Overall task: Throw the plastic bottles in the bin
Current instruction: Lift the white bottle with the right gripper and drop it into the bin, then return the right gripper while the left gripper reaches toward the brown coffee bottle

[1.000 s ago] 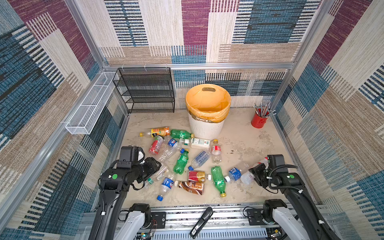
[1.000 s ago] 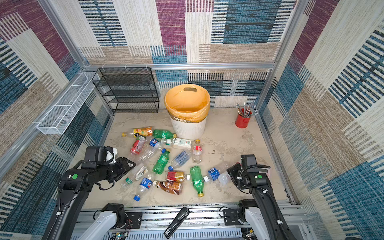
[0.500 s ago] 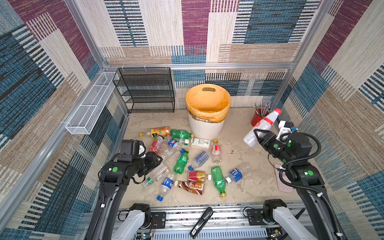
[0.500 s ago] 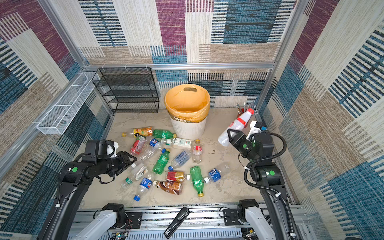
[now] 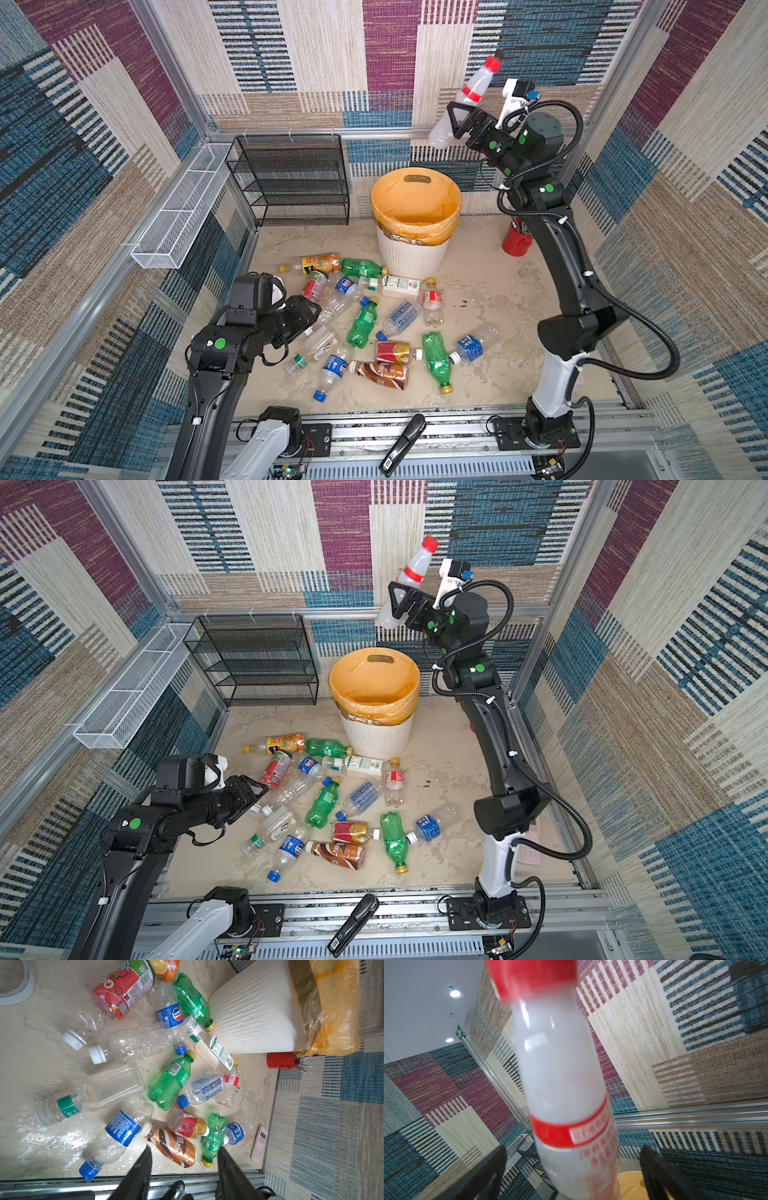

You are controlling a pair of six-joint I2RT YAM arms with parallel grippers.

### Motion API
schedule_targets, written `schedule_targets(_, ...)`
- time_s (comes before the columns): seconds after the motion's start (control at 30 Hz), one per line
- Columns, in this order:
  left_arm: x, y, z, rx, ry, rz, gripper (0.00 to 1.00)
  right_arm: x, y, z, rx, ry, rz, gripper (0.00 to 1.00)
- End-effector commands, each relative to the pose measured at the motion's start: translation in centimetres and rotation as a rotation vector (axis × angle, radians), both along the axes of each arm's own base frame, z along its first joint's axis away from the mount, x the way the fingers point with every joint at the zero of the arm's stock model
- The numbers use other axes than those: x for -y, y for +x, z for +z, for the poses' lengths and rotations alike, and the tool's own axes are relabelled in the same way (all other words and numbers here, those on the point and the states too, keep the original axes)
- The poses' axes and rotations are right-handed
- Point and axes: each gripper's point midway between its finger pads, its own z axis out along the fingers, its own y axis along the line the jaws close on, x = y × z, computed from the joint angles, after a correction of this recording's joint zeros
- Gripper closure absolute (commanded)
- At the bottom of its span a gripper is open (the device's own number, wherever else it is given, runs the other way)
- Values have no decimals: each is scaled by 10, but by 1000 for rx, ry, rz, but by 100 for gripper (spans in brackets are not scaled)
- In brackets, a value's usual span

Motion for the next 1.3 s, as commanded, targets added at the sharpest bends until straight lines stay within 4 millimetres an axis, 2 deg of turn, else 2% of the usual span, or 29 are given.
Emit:
schedule_targets(0.0, -6, 2, 7, 28, 14, 35, 47, 40, -48, 67, 148, 14, -147, 0)
schedule_targets(0.07, -7, 2, 6, 30, 19, 35, 47, 50, -66, 78, 183, 20, -172, 3)
schedule_targets(0.13, -6, 2, 5, 27, 21, 32, 47, 56, -86, 80, 201, 30, -174, 6)
schedule_targets(0.23, -5, 4, 4, 24, 18, 26, 47, 68, -115, 72, 183, 40, -194, 10)
schedule_targets(0.27, -4, 4, 3, 22, 18, 22, 47, 71, -122, 62, 158, 38, -197, 11)
schedule_targets(0.33, -4, 5, -1, 12, 22, 15, 47, 72, -129, 25, 62, 25, -182, 15)
schedule_targets(0.37, -3, 5, -4, 7, 20, 11, 47, 71, -130, 0, -8, 13, -174, 17)
schedule_targets(0.47, -1, 5, -13, -15, 10, 2, 48, 68, -137, -95, -241, 10, -136, 21)
schedule_targets(0.6, 0, 4, -20, -34, 15, -6, 47, 63, -165, -233, -572, 32, -72, 25)
schedule_targets(0.7, -1, 4, -22, -47, 25, -9, 47, 63, -194, -306, -732, 46, -45, 26)
schedule_targets(0.8, -2, 4, -25, -61, 33, -7, 47, 65, -218, -348, -836, 32, -33, 26)
schedule_targets(1.0, -4, 4, -33, -95, 48, 14, 47, 60, -252, -403, -1003, 50, 25, 25)
schedule_targets(1.13, -5, 1, -45, -135, 72, 22, 47, 55, -266, -426, -1079, 41, 67, 25)
schedule_targets(1.27, -5, -5, -61, -195, 101, 23, 47, 53, -271, -433, -1095, 11, 88, 24)
